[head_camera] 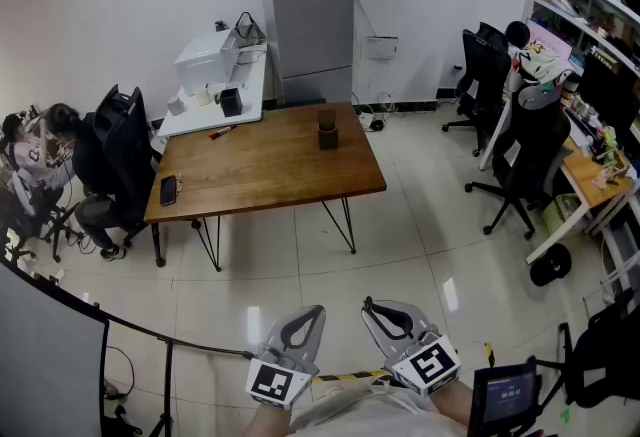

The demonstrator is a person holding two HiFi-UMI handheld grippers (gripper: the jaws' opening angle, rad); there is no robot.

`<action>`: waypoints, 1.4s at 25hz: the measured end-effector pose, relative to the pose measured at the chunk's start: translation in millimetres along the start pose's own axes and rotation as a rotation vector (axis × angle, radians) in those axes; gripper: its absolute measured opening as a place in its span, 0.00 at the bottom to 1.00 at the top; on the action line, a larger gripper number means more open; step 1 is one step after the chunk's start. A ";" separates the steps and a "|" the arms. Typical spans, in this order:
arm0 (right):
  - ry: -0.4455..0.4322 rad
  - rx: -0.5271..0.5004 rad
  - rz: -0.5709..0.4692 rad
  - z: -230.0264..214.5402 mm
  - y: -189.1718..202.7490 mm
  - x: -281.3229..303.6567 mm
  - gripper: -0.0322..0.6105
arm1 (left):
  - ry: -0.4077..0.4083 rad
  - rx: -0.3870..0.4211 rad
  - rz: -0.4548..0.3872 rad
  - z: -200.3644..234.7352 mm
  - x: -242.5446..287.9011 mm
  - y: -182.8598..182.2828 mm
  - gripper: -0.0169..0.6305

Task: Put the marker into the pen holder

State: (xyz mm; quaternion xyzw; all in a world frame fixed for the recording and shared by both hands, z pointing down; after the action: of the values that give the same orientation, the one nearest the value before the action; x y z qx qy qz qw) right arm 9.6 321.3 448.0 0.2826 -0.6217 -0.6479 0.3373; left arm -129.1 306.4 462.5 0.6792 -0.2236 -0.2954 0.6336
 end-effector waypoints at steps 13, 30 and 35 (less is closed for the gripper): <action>0.008 -0.065 -0.012 -18.3 -0.6 50.8 0.10 | -0.028 0.018 -0.045 47.9 18.3 -8.9 0.05; -0.062 -0.049 -0.068 -242.9 8.6 254.7 0.10 | -0.123 0.091 -0.034 220.5 240.6 22.7 0.05; -0.077 -0.030 -0.058 -324.3 1.8 306.8 0.10 | -0.122 0.103 -0.037 265.9 326.8 19.8 0.05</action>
State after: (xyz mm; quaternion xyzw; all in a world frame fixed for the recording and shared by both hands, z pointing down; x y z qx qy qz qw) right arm 76.5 -120.0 444.4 0.2704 -0.6161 -0.6769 0.2983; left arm -72.6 -110.9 437.7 0.6956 -0.2641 -0.3358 0.5777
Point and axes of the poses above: the fingertips, and each gripper's own axes: x forward along the fingers, z to its left, y out of its underside, the point moved 5 cm from there along -x, backward along the fingers, and after that the axes turned 7 degrees about -z, right-handed, at the moved point
